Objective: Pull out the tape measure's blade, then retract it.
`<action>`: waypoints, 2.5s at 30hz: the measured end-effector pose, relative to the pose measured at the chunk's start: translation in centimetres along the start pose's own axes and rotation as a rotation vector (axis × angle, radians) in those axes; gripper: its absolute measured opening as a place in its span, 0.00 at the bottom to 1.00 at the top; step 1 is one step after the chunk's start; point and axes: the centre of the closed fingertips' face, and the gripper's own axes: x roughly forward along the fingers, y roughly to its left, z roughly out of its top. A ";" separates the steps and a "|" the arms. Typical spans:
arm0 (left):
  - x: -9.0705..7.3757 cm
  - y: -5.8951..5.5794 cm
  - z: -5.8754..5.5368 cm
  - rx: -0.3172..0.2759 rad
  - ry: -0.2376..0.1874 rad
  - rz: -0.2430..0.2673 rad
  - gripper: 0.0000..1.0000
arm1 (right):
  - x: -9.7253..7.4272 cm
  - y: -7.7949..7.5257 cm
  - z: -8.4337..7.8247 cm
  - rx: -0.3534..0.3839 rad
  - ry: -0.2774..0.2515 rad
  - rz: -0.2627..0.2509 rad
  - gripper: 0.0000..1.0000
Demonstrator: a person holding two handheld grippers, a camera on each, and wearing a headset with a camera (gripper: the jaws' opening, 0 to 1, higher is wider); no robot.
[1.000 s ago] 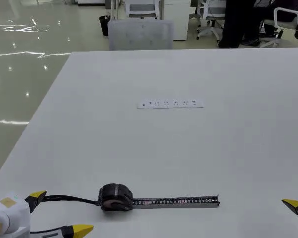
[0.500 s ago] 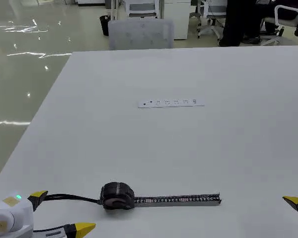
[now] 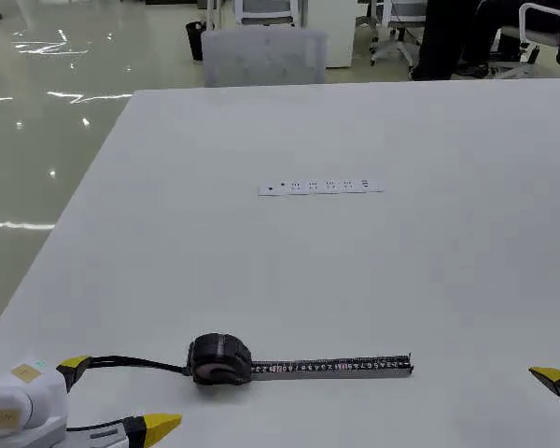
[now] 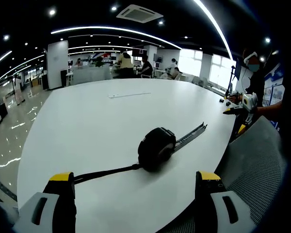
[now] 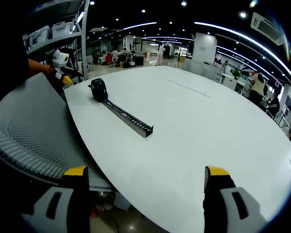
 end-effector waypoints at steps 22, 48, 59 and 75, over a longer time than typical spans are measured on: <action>4.3 -3.2 4.3 -0.111 0.066 0.190 1.00 | 2.0 -2.1 4.7 -0.200 0.071 0.132 0.97; 7.4 -4.0 4.5 -0.165 -0.072 0.354 1.00 | 7.8 -1.4 7.7 -0.457 0.242 0.363 0.77; 8.6 -4.9 3.9 -0.084 -0.060 0.304 1.00 | 10.2 0.0 6.6 -0.515 0.311 0.440 0.59; 9.2 -4.6 3.6 -0.112 -0.066 0.286 0.97 | 12.7 0.8 4.5 -0.523 0.363 0.466 0.38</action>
